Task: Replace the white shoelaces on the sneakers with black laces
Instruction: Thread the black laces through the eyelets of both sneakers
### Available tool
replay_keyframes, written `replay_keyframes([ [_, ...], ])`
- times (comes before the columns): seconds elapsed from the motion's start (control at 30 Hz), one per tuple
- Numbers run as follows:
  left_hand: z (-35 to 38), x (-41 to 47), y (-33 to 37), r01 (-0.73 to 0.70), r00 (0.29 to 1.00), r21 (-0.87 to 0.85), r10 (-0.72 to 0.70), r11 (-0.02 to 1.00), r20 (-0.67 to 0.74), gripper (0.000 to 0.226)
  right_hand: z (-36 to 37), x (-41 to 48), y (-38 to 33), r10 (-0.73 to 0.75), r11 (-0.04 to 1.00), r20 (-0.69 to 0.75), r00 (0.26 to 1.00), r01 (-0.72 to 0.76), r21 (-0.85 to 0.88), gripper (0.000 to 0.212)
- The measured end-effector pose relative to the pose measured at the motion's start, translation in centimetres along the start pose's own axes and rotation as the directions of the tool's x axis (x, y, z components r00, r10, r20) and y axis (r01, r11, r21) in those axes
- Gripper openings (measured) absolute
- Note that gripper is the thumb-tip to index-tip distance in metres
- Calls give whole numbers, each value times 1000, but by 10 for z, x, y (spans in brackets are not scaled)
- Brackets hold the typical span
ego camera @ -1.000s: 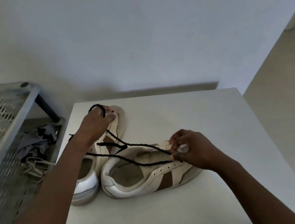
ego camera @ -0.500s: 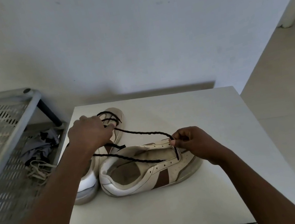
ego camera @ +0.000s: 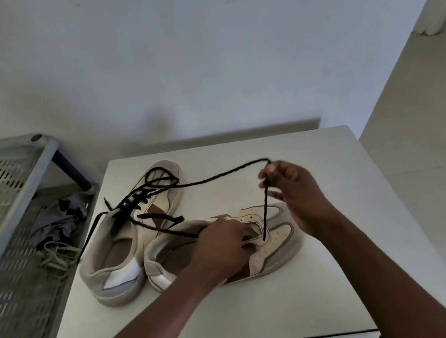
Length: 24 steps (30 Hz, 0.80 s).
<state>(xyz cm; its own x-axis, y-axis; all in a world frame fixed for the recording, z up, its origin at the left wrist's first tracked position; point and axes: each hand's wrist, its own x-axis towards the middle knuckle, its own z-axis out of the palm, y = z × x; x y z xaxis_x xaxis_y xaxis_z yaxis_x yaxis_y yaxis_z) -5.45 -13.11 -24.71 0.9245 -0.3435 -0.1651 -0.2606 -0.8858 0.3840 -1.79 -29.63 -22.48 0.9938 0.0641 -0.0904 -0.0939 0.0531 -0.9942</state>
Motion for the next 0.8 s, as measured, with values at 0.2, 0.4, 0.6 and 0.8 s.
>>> replay_keyframes([
  [0.2,1,1,-1,6,999,-41,-7,999,-33,26,4,2,11,169,963,71,983,-149,-225,13],
  [0.4,1,2,-1,29,999,-72,-31,997,-30,19,2,-1,18,165,718,124,978,-33,-696,40],
  [0.6,5,5,-5,48,999,-71,-49,996,-22,23,-7,-7,6,212,500,211,954,79,-862,82],
  [0.8,6,7,-6,29,999,-80,-31,996,-15,23,-11,-8,11,279,545,264,923,74,-835,53],
])
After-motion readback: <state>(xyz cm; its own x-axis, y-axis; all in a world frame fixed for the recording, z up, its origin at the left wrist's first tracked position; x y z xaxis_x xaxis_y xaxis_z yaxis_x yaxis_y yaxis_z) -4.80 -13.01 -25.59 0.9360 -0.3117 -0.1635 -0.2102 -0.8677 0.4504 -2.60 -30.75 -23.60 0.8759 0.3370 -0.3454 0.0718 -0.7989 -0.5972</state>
